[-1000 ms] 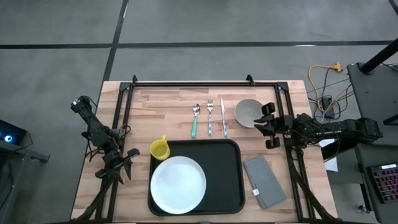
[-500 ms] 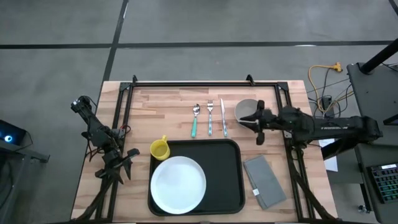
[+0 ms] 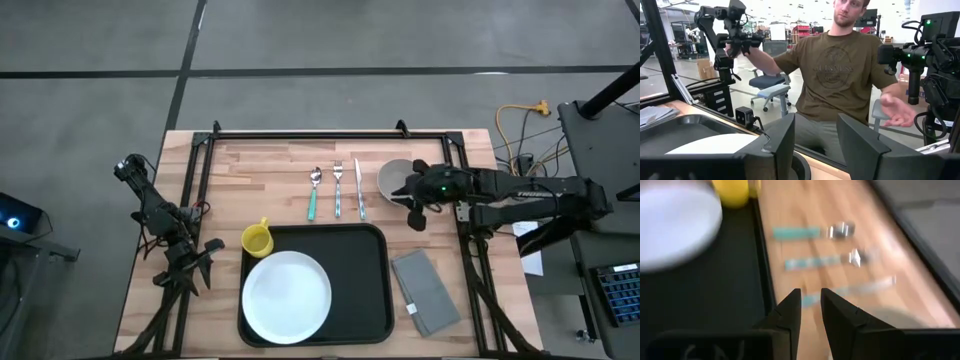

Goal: Set up tray
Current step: Put the gray bowl on the white plate

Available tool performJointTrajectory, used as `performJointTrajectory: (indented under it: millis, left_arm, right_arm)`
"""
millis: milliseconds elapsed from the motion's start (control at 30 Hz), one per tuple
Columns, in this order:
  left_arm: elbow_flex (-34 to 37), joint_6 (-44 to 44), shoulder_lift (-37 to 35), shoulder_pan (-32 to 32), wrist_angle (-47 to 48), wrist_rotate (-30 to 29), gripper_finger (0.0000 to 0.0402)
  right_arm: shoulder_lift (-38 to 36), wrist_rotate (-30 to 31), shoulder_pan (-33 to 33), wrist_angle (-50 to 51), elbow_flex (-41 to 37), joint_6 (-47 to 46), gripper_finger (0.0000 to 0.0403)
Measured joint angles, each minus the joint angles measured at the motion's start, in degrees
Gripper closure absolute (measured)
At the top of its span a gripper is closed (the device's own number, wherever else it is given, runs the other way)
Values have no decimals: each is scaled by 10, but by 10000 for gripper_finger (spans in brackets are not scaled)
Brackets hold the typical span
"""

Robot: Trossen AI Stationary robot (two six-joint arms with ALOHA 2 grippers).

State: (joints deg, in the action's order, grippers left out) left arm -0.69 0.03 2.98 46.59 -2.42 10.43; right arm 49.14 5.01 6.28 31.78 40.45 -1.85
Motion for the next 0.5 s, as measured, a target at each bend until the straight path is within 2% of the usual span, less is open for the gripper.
performJointTrajectory:
  millis: [133, 267, 367, 500]
  left_arm:
    - [0, 0, 0, 0, 0, 0, 269]
    - [0, 0, 0, 0, 0, 0, 269]
    - [0, 0, 0, 0, 0, 0, 269]
    - [0, 0, 0, 0, 0, 0, 269]
  right_arm:
    - [43, 15, 0, 111, 44, 2, 335]
    - [81, 33, 0, 163, 72, -4, 327]
    - [107, 45, 1, 178, 88, -10, 303]
    - [136, 63, 2, 177, 98, -12, 248]
